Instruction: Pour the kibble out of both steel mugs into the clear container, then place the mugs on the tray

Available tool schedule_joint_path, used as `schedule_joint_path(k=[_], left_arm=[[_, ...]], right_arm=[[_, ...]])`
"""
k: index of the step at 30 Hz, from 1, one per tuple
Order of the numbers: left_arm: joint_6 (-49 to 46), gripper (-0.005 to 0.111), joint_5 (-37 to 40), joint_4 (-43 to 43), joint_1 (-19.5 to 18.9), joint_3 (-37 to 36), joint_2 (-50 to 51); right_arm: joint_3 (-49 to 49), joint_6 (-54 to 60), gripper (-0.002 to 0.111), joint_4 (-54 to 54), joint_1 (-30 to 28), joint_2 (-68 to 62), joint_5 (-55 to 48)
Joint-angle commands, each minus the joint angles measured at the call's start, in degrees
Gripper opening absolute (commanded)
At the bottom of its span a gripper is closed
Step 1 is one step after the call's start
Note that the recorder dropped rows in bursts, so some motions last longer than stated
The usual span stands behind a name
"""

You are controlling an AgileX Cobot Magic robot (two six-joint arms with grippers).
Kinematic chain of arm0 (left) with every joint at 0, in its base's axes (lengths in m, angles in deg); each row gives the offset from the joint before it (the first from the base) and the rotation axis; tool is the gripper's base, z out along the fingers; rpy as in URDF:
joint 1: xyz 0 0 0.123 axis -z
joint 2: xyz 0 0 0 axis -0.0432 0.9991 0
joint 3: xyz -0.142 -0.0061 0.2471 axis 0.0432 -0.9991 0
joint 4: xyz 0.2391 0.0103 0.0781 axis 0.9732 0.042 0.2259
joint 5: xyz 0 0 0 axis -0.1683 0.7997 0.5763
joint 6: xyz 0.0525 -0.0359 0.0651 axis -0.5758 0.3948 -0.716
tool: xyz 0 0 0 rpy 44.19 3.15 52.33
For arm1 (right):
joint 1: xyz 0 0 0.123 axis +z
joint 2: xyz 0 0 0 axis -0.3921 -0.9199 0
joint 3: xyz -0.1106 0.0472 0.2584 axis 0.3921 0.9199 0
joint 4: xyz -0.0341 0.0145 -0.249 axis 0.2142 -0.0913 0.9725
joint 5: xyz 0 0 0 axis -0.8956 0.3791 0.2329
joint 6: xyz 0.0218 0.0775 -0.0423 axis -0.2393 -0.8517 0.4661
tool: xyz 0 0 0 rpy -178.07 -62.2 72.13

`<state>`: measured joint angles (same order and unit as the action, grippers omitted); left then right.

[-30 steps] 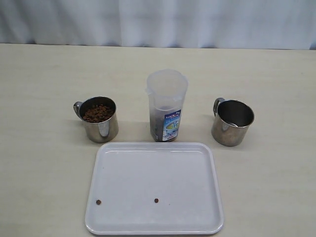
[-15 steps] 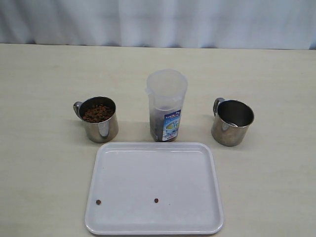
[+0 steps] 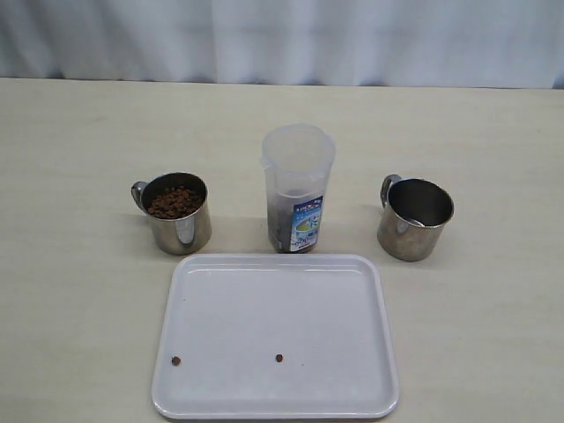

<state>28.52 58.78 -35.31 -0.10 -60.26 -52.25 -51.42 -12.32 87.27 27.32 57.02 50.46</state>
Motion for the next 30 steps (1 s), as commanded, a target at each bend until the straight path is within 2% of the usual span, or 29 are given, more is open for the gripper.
schedule_joint_path(k=[1, 22, 26, 30], left_arm=[[0.09, 0.000, -0.58, -0.20, 0.28, -0.11, -0.05], [-0.13, 0.000, -0.32, -0.03, 0.28, -0.11, -0.05], [-3.31, 0.000, -10.61, 8.46, 0.28, -0.11, -0.05], [-3.31, 0.000, -19.04, 9.40, 0.28, -0.11, -0.05]], right_arm=[[0.21, 0.55, 0.005, 0.50, 2.54, 0.23, -0.18], [0.21, 0.55, 0.005, 0.50, 2.54, 0.23, -0.18], [0.21, 0.17, 0.005, 0.50, 2.55, 0.23, -0.18], [0.21, 0.17, 0.005, 0.50, 2.55, 0.23, -0.18]])
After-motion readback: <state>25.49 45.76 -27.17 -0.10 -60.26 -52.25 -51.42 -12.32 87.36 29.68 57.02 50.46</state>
